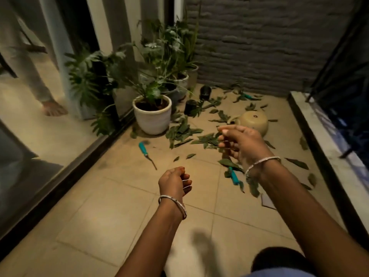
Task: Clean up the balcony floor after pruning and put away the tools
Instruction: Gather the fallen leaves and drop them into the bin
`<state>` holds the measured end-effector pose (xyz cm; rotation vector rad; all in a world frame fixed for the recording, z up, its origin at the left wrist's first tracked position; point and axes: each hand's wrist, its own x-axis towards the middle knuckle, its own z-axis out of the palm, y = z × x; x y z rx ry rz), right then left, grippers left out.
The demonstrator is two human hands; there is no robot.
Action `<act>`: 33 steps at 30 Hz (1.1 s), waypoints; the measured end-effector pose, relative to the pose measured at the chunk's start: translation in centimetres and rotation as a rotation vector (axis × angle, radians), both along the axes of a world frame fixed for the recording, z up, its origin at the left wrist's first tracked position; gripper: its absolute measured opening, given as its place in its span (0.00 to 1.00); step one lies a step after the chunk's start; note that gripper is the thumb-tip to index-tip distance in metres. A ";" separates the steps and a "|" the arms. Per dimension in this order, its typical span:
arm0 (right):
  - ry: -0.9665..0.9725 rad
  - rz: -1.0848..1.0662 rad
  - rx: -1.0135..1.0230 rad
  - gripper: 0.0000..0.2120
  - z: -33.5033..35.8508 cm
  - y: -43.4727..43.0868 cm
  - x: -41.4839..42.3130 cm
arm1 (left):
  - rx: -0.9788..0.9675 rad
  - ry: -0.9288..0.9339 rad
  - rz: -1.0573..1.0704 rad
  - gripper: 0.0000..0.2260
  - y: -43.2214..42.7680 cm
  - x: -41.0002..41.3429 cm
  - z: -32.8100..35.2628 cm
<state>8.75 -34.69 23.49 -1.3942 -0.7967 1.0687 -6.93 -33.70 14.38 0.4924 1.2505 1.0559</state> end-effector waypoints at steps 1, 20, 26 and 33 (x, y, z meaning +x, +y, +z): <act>0.019 -0.058 0.020 0.08 -0.6 0.2 2.0 | -0.008 0.015 -0.015 0.04 0.4 1.5 -0.2; 0.191 -0.508 -0.327 0.08 -19.9 2.5 27.6 | 0.068 0.541 -0.706 0.09 13.2 19.0 0.7; 0.194 -0.555 -0.457 0.08 -26.6 3.5 28.6 | 0.014 0.709 -0.906 0.11 16.7 20.0 -1.0; 0.028 -0.457 -0.490 0.07 -32.3 6.7 25.2 | 0.022 0.710 -1.035 0.12 20.4 20.7 -5.2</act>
